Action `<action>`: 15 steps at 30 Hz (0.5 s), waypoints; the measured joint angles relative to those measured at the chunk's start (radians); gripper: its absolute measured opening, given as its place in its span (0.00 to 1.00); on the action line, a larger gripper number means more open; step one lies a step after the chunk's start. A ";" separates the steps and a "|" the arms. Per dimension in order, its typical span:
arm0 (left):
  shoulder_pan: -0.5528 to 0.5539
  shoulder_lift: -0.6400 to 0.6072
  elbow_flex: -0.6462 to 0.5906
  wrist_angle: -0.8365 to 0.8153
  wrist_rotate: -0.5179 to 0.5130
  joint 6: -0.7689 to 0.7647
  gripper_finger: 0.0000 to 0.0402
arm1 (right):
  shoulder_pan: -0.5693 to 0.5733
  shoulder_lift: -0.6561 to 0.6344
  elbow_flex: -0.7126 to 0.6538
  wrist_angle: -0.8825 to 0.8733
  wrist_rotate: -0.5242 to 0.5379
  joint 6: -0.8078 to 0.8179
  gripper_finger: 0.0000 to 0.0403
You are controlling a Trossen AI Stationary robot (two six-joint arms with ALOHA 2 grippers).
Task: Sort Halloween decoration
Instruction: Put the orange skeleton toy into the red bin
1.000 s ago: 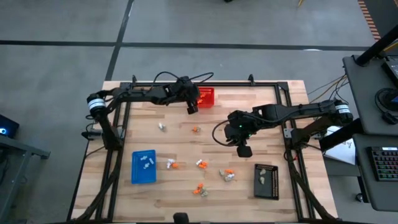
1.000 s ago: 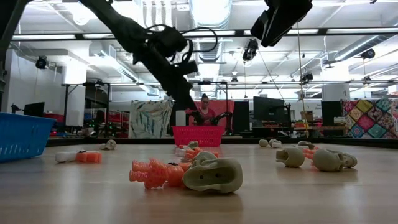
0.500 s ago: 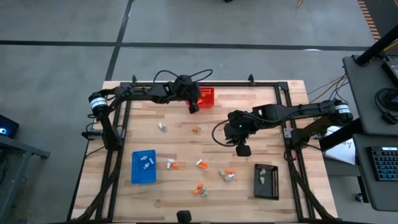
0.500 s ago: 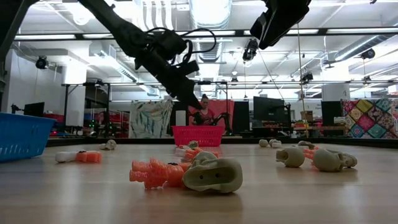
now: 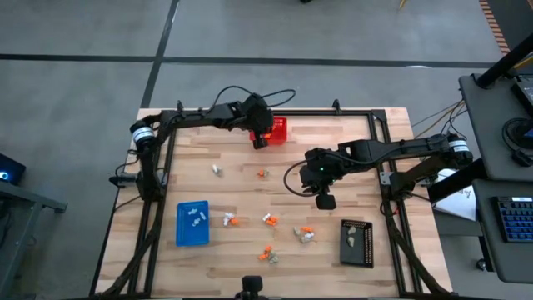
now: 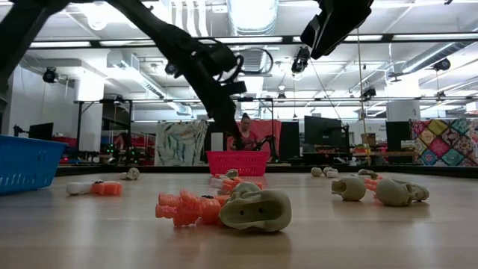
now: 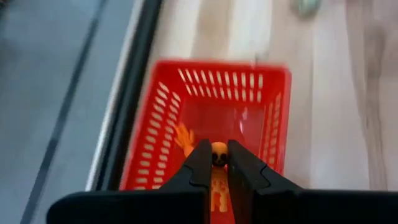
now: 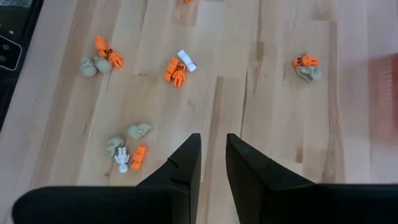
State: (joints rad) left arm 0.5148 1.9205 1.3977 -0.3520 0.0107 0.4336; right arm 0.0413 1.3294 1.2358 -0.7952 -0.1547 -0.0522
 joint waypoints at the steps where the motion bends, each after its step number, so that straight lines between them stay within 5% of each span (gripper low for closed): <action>1: 0.002 0.019 0.030 -0.046 0.000 0.013 0.00 | 0.000 0.000 0.000 0.000 0.000 0.003 0.16; 15: 0.018 0.176 0.232 -0.287 0.001 0.142 0.00 | 0.000 0.000 -0.016 -0.003 0.000 0.019 0.16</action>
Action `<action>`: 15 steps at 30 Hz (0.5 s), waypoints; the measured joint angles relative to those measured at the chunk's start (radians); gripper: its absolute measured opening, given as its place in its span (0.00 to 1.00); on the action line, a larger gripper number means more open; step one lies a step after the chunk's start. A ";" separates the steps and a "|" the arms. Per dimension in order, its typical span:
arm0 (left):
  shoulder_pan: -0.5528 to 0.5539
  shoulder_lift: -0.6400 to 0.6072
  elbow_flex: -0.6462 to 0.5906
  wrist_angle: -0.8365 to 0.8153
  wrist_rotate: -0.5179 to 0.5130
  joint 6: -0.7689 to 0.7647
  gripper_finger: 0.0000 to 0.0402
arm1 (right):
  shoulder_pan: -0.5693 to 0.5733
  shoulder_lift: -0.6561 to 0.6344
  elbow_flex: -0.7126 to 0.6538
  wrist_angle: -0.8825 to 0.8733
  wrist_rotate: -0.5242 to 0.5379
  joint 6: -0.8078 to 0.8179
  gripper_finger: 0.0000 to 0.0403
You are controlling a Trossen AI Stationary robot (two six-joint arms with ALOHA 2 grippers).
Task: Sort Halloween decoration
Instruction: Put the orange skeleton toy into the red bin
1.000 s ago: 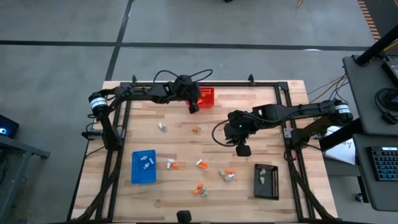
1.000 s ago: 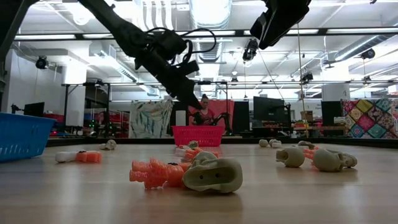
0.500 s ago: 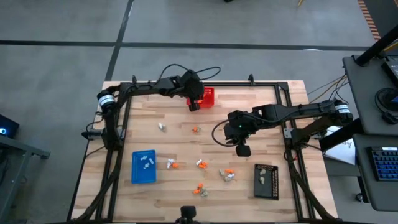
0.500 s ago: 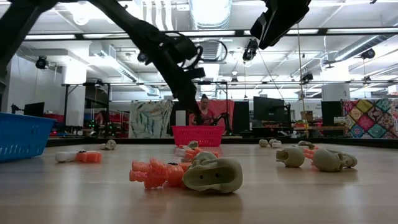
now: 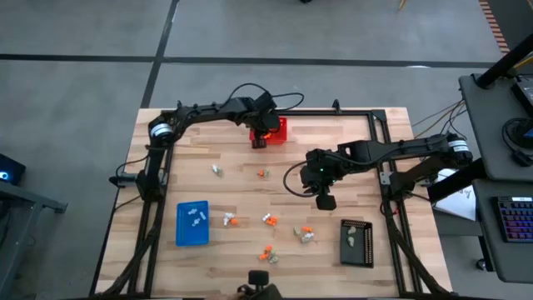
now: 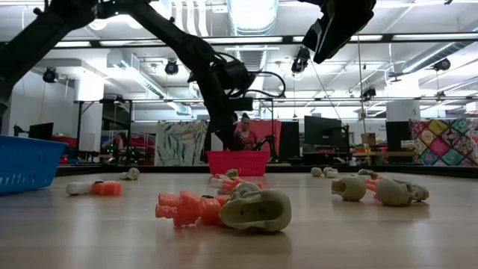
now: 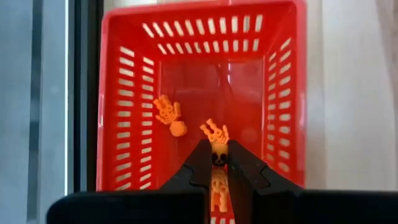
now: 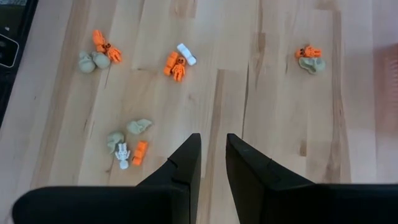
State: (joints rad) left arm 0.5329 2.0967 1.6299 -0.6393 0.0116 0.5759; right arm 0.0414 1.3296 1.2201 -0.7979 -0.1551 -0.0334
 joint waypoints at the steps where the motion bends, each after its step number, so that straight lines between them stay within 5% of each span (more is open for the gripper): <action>1: 0.002 0.001 0.000 -0.004 0.000 0.004 0.00 | 0.000 0.000 0.000 0.000 0.000 0.000 0.16; 15: 0.020 0.001 -0.004 -0.030 0.000 -0.037 0.01 | 0.000 0.000 0.000 0.003 0.000 0.006 0.16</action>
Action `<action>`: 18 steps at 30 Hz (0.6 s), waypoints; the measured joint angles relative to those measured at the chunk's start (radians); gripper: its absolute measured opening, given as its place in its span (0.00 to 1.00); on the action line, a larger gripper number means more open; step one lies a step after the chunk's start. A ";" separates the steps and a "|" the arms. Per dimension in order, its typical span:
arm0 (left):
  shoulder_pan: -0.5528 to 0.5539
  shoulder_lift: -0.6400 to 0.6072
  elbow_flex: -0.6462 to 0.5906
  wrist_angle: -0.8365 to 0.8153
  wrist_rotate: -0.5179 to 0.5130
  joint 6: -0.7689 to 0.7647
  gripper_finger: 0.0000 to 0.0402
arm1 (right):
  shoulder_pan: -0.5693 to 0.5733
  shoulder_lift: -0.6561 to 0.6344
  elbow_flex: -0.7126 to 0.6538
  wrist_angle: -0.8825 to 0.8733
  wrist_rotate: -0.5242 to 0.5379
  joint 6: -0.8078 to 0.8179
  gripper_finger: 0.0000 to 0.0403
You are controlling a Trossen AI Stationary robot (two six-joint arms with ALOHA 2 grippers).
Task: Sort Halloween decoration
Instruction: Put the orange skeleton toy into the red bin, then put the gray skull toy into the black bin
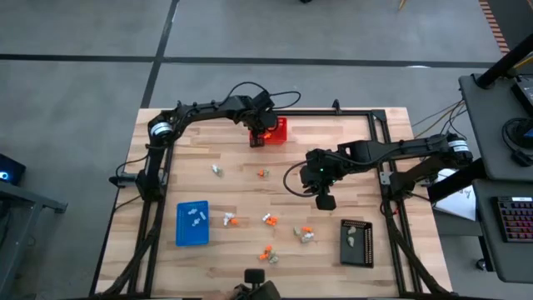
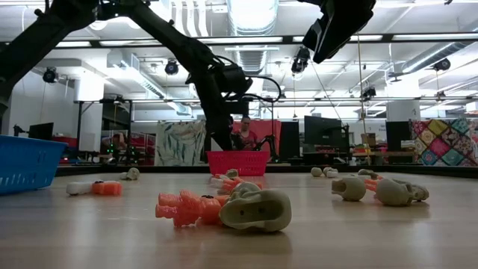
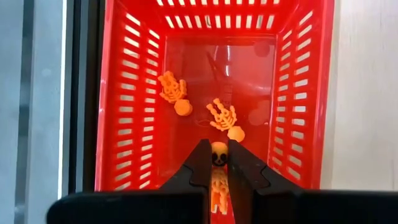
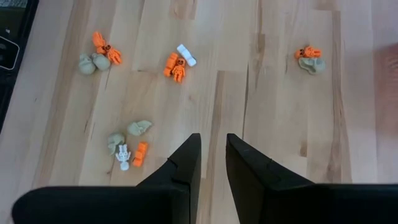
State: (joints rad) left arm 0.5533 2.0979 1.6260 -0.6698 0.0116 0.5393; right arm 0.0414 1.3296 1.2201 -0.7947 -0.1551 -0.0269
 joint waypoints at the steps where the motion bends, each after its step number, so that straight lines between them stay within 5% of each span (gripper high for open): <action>1: 0.000 0.000 0.000 0.001 0.000 -0.002 0.01 | 0.000 0.000 0.000 0.000 0.000 0.000 0.16; 18: 0.000 -0.005 -0.001 -0.003 0.000 -0.068 0.20 | 0.000 0.000 -0.008 0.007 0.000 -0.007 0.16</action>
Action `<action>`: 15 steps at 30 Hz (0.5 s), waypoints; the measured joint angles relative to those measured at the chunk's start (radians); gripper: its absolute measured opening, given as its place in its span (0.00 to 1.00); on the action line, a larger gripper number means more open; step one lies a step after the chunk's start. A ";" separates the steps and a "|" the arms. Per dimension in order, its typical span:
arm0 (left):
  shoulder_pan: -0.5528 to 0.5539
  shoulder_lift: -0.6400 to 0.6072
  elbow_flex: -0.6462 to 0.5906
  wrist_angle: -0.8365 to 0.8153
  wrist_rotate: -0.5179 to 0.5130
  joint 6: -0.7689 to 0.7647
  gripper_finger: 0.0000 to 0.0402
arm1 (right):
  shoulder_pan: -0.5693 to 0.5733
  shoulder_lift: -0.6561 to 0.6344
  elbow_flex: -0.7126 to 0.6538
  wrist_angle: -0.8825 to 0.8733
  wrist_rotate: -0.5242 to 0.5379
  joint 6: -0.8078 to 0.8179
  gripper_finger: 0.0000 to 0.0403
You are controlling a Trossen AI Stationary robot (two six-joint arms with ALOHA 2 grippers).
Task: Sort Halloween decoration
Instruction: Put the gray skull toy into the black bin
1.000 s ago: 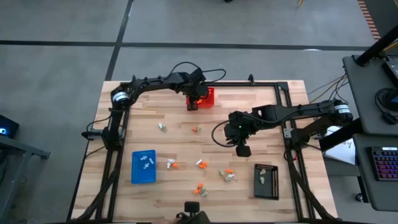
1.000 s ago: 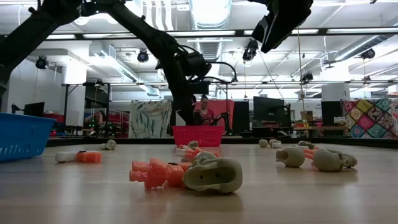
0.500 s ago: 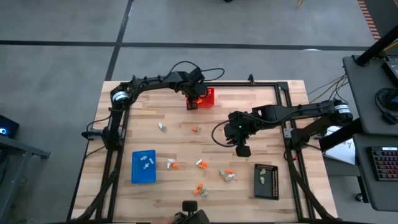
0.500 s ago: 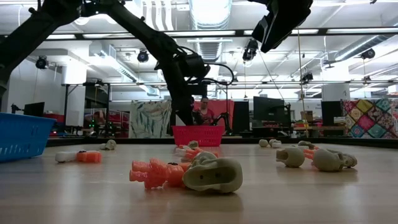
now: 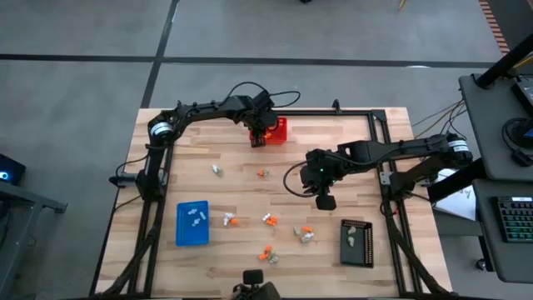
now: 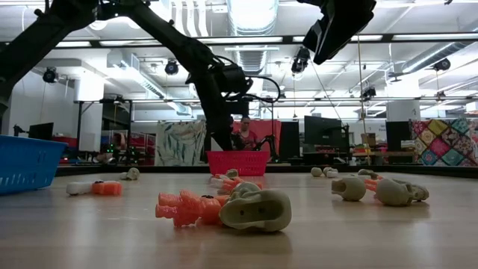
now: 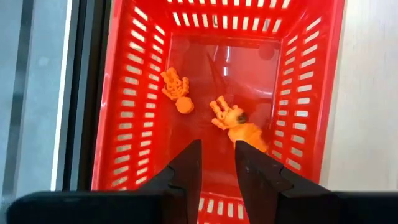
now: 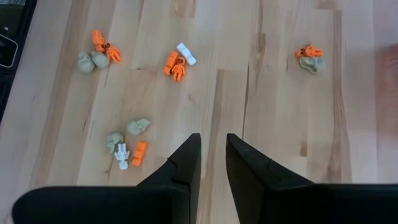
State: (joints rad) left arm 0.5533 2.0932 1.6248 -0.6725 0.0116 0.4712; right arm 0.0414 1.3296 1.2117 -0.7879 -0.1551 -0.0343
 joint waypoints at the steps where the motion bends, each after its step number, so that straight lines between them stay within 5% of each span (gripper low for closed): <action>1: 0.000 -0.006 -0.001 -0.007 0.000 -0.014 0.19 | 0.000 0.000 -0.003 0.007 0.000 -0.002 0.16; 8: -0.006 -0.112 -0.003 -0.019 0.015 -0.111 0.17 | 0.000 0.000 -0.024 0.021 0.007 0.029 0.16; 15: -0.021 -0.279 -0.028 -0.018 0.175 -0.171 0.14 | 0.000 0.000 -0.074 0.039 0.173 0.224 0.16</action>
State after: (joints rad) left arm 0.5322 1.8140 1.5973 -0.6900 0.1865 0.2999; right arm 0.0410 1.3296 1.1380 -0.7494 0.0184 0.1897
